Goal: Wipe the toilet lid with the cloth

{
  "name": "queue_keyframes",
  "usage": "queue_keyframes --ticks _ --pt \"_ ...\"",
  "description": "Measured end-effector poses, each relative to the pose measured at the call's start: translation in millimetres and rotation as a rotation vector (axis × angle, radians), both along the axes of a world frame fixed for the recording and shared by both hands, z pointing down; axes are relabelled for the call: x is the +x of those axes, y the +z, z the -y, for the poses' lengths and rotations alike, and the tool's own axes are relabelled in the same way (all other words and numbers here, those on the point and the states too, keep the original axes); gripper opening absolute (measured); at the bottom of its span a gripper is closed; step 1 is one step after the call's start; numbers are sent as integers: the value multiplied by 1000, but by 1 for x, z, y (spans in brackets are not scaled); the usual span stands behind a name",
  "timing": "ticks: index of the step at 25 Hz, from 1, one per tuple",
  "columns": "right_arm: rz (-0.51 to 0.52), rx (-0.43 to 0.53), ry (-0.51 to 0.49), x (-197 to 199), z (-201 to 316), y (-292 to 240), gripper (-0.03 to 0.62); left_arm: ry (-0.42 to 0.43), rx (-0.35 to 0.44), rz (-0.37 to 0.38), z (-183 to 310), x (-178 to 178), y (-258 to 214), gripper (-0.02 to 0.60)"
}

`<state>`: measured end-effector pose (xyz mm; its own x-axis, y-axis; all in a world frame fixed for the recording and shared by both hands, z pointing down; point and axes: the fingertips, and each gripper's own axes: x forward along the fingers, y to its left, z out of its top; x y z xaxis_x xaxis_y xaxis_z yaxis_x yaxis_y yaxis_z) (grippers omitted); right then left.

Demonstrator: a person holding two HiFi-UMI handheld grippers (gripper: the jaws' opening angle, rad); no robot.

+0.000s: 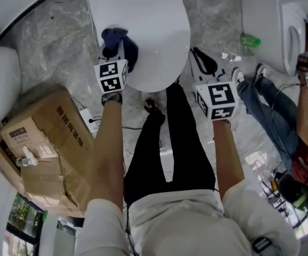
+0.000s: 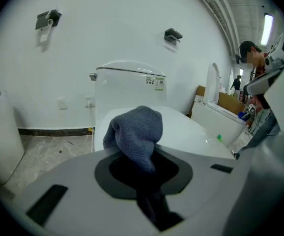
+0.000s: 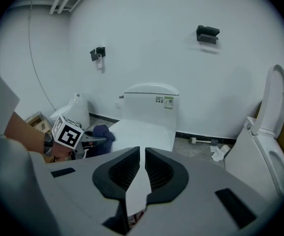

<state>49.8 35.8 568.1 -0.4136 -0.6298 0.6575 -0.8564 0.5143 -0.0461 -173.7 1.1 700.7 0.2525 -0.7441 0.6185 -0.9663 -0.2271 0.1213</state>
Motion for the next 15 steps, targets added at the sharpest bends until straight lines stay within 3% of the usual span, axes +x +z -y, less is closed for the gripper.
queue_keyframes --ticks 8,15 --pt "6 6 -15 0 -23 -3 52 -56 10 34 -35 -33 3 51" --pt "24 -3 -41 14 -37 -5 52 -82 8 58 -72 -32 7 51"
